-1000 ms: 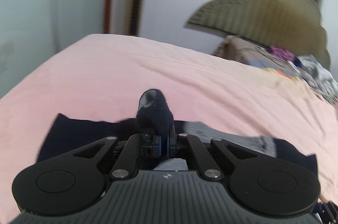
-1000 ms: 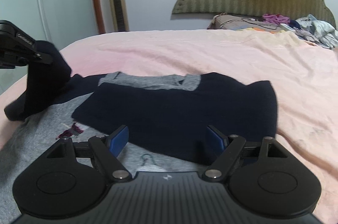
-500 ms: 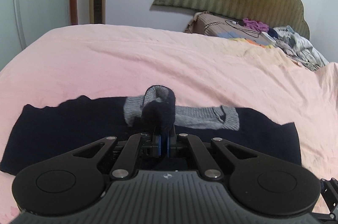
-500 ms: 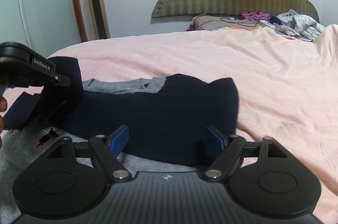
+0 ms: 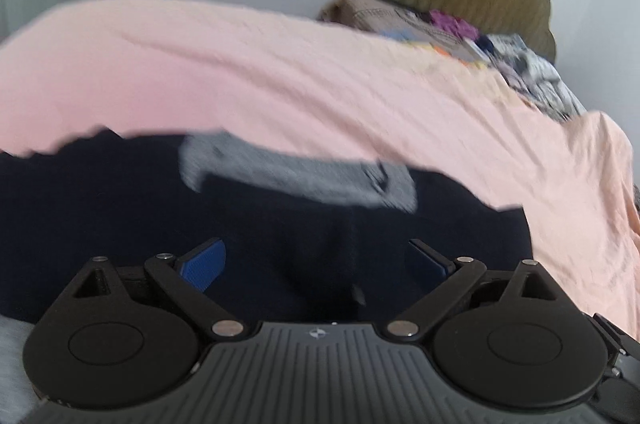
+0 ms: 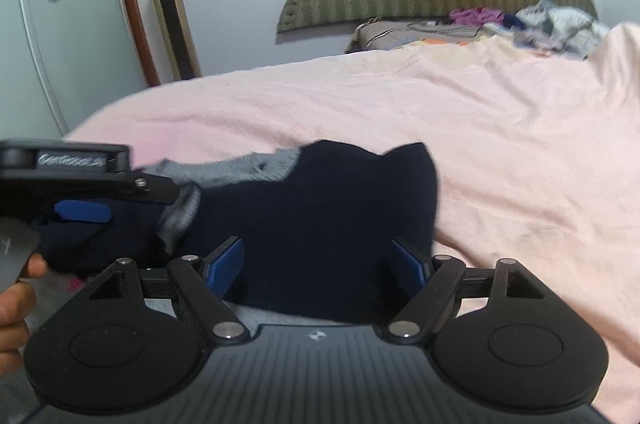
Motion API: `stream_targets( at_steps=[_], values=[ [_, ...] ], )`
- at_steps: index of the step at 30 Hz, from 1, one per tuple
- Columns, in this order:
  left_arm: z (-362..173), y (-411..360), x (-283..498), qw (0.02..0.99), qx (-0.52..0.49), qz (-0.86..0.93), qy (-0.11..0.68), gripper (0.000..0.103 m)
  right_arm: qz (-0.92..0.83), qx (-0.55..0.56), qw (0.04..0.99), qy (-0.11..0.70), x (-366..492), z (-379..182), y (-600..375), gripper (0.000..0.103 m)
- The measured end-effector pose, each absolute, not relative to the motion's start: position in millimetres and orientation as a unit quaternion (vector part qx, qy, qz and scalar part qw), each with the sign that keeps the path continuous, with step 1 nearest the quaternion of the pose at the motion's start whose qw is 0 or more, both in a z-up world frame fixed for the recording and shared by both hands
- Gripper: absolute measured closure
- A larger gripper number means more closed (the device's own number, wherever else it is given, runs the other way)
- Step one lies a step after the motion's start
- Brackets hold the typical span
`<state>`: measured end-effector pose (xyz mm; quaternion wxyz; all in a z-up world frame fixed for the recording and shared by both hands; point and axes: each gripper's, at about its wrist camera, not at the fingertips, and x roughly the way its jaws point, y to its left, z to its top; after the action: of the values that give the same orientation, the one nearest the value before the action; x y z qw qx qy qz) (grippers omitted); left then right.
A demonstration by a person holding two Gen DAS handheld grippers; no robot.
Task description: Fold small clothes
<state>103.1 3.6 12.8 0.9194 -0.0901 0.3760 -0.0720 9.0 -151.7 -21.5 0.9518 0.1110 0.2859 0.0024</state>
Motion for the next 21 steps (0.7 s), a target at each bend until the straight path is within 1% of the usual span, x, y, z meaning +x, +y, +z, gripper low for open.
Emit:
stream_targets(
  at_steps=[3,7,10,15,16,17,18,19,21],
  values=[
    [27.8,20.9,92.4,0.938,-0.059,-0.009,0.341,0.002,0.069,0.172,0.938,0.294,27.9,-19.2,-153.4,0.023],
    [30.8,39.4,82.2,0.943,-0.016,0.053,0.327,0.002,0.147,0.263,0.894,0.332,69.1,-36.5,-148.2,0.023],
    [26.6,54.3,74.4,0.941,-0.017,0.067,0.330,0.002,0.164,0.287,0.874,0.356,94.5,-51.0,-137.8,0.022],
    [21.8,74.0,66.0,0.938,-0.017,0.091,0.333,0.002,0.178,0.301,0.869,0.351,111.3,-54.0,-126.1,0.023],
    [21.1,77.2,65.3,0.938,-0.019,0.093,0.334,0.002,0.181,0.303,0.868,0.350,112.4,-53.9,-124.8,0.027],
    [19.8,80.2,64.4,0.937,-0.023,0.094,0.335,0.002,0.186,0.308,0.865,0.351,113.8,-53.2,-124.1,0.038],
    [18.3,82.3,63.7,0.937,-0.026,0.094,0.337,0.002,0.194,0.315,0.859,0.354,115.3,-53.2,-124.0,0.043],
    [16.7,83.6,63.0,0.936,-0.027,0.094,0.338,0.002,0.200,0.325,0.852,0.358,116.4,-53.5,-124.1,0.046],
    [13.5,84.1,60.6,0.936,-0.029,0.094,0.339,0.002,0.212,0.332,0.846,0.359,114.2,-53.7,-122.9,0.046]
  ],
)
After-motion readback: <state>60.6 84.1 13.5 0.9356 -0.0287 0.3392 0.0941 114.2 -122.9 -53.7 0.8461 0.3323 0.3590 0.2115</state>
